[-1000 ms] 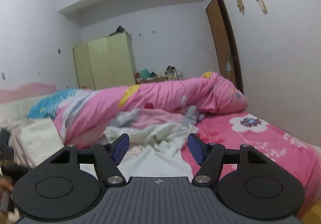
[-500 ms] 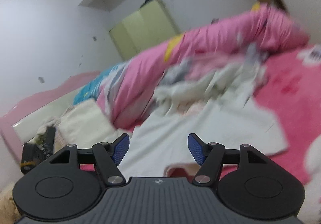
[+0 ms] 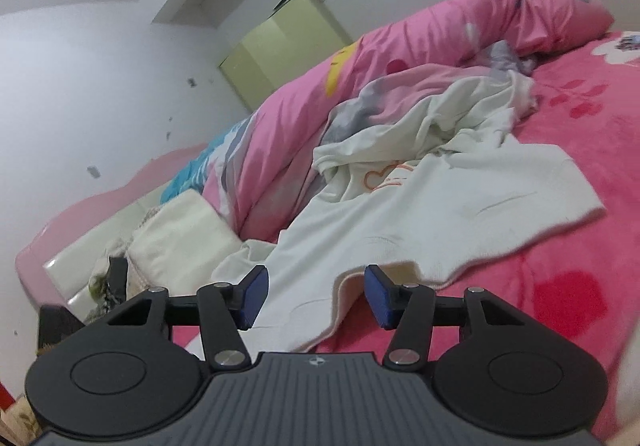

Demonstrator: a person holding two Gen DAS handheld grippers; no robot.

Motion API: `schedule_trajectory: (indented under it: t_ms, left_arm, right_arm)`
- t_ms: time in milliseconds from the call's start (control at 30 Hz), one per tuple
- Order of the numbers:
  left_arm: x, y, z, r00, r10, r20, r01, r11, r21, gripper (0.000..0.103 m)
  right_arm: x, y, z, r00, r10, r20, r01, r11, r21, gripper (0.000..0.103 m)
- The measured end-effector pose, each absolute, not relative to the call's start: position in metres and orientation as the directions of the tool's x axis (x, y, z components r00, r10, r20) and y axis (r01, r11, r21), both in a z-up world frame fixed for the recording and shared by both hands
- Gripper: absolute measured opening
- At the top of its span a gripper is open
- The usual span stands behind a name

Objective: Fold clothes

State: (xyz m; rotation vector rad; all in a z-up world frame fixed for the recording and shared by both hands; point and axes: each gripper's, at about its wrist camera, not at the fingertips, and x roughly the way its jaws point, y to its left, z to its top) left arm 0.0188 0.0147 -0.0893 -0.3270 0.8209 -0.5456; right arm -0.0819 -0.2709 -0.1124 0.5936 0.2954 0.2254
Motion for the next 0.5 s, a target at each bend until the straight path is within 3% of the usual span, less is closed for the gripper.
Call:
schedule_trajectory:
  t_ms: [133, 267, 500]
  left_arm:
    - [0.022, 0.015, -0.096, 0.579, -0.583, -0.569, 0.318, 0.805, -0.501, 0.081]
    - [0.026, 0.014, -0.102, 0.602, -0.590, -0.538, 0.311, 0.794, -0.522, 0.079]
    - [0.034, 0.016, -0.104, 0.624, -0.591, -0.512, 0.317, 0.789, -0.526, 0.065]
  right_arm:
    - [-0.097, -0.271, -0.109, 0.953, 0.226, -0.202, -0.077, 0.824, 0.561, 0.055]
    - [-0.105, -0.281, -0.115, 0.953, 0.158, -0.260, 0.016, 0.827, 0.562, 0.055]
    - [-0.104, -0.277, -0.115, 0.938, 0.144, -0.317, 0.044, 0.854, 0.519, 0.056]
